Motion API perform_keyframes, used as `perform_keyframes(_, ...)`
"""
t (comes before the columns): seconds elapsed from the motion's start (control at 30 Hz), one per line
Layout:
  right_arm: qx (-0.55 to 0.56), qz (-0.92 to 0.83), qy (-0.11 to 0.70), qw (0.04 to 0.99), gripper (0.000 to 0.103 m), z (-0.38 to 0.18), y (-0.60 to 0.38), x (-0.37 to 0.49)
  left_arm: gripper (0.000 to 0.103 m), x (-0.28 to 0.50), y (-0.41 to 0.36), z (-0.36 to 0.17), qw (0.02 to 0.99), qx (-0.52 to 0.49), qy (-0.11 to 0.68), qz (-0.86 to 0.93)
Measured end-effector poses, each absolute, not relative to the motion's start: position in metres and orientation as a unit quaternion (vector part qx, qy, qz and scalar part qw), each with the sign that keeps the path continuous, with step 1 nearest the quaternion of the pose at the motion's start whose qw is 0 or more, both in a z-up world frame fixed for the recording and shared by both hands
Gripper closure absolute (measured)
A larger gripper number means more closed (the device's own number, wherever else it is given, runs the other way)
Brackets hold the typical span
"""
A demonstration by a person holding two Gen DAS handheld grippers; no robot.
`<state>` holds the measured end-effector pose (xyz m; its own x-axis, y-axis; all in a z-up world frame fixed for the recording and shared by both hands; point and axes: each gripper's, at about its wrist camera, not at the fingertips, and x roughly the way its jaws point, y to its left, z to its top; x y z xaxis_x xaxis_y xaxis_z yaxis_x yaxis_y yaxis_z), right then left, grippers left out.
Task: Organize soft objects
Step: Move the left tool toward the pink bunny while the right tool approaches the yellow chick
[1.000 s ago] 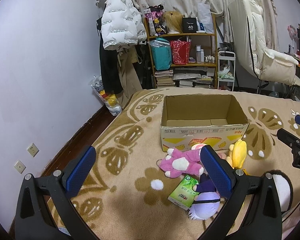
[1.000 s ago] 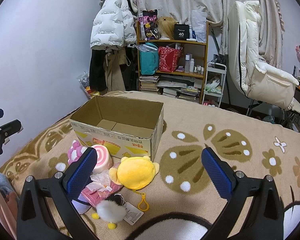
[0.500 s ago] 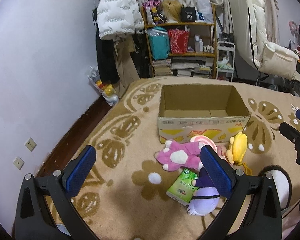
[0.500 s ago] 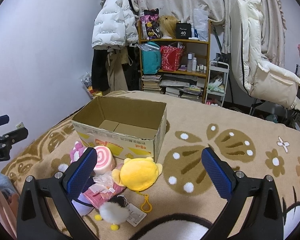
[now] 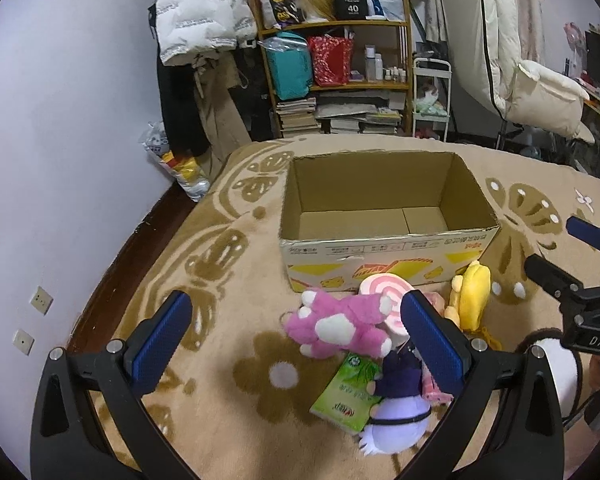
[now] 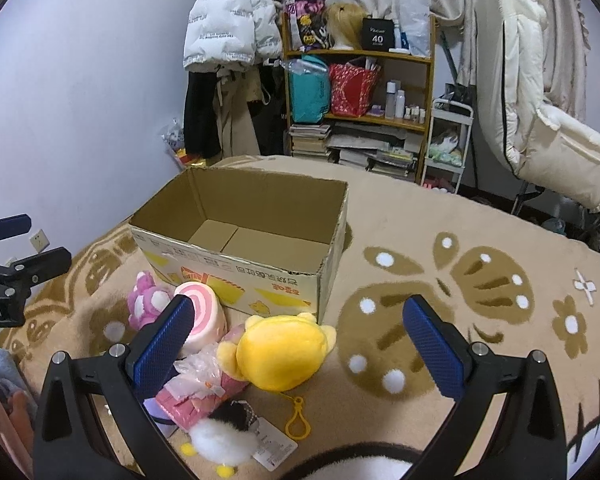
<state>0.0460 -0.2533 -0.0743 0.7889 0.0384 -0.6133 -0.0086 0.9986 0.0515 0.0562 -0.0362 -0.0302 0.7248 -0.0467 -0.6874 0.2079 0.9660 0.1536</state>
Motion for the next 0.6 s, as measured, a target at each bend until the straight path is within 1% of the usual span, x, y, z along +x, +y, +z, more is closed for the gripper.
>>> perform_keyframes(0.33, 0.040, 0.028, 0.352, 0.935, 0.000, -0.096, -0.254, 0.081, 0.000, 0.098, -0.051, -0.054, 0.908, 0.117, 0.394, -0.078)
perform_keyframes(0.6, 0.048, 0.029, 0.383, 0.922, 0.000, -0.118, -0.257, 0.098, 0.000, 0.125, -0.055, -0.070, 0.903, 0.093, 0.411, -0.082)
